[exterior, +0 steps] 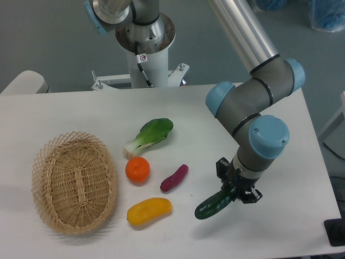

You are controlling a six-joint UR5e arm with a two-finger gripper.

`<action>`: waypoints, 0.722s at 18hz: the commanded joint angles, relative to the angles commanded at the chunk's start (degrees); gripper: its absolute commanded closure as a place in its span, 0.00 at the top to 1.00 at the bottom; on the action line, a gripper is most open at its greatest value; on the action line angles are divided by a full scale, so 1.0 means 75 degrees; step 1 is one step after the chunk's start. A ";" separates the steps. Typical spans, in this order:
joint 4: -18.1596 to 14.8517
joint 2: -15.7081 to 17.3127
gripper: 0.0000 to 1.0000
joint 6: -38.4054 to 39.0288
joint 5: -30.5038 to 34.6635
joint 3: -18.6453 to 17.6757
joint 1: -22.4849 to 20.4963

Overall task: Pick up the cucumber from the basket
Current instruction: 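Lift the cucumber out of the basket and carry it away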

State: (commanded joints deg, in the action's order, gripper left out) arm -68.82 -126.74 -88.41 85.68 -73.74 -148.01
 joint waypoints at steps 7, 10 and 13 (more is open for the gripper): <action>0.0082 0.0000 0.05 -0.0306 0.0212 -0.0012 0.0023; 0.0117 0.0012 0.05 -0.0376 0.0212 -0.0023 0.0024; 0.0129 0.0012 0.05 -0.0412 0.0212 -0.0035 0.0023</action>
